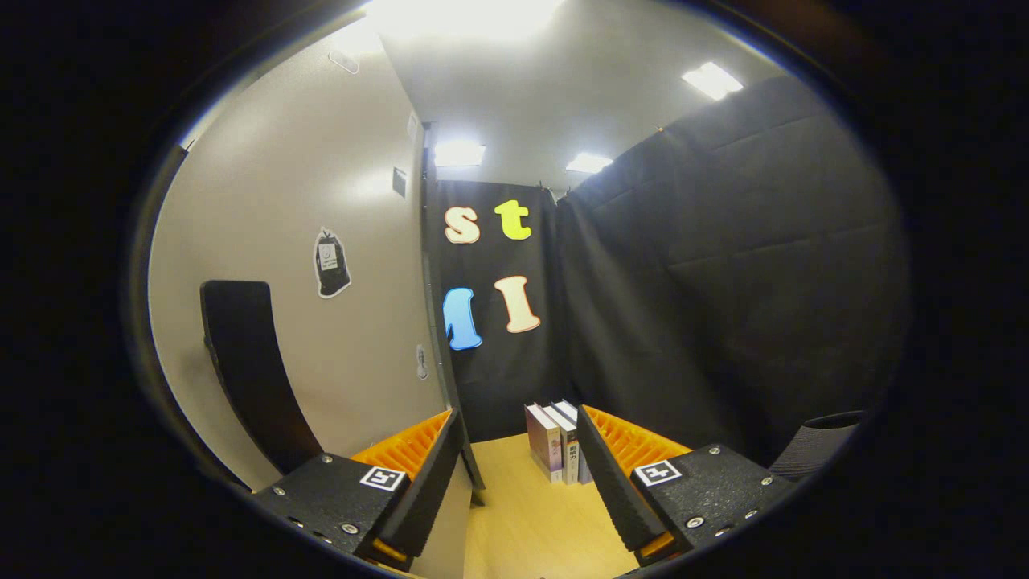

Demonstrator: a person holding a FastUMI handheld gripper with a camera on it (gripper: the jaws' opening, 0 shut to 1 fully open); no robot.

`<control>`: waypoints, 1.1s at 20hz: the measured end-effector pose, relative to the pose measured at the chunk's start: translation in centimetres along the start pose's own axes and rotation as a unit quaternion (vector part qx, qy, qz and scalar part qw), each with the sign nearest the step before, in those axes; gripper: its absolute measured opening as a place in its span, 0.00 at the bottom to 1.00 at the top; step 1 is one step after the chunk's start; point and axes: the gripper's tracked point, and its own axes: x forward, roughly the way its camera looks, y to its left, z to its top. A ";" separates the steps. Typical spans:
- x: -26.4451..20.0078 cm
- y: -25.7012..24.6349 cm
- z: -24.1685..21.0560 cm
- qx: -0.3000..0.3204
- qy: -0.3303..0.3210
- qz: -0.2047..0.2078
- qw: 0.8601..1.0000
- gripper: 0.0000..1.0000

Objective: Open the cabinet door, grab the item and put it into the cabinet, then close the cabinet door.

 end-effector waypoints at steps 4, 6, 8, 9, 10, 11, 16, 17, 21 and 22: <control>0.6 3.1 -0.5 -0.006 0.005 0.027 1.000 0.88; 0.7 4.8 -0.7 -0.005 0.006 0.044 0.999 0.88; 0.9 6.5 -0.9 -0.003 0.007 0.060 0.998 0.88; 1.0 7.3 -1.1 -0.001 0.009 0.069 0.998 0.88; 1.3 8.2 -1.3 0.002 0.012 0.078 0.997 0.88; 1.5 9.2 -1.6 0.003 0.015 0.089 0.996 0.88; 2.0 14.1 -2.2 0.007 0.026 0.136 0.990 0.89; 2.0 15.0 -2.4 0.007 0.027 0.142 0.989 0.90; 2.1 17.5 -3.2 0.004 0.033 0.165 0.986 0.92; 2.0 17.9 -3.3 0.002 0.034 0.168 0.985 0.92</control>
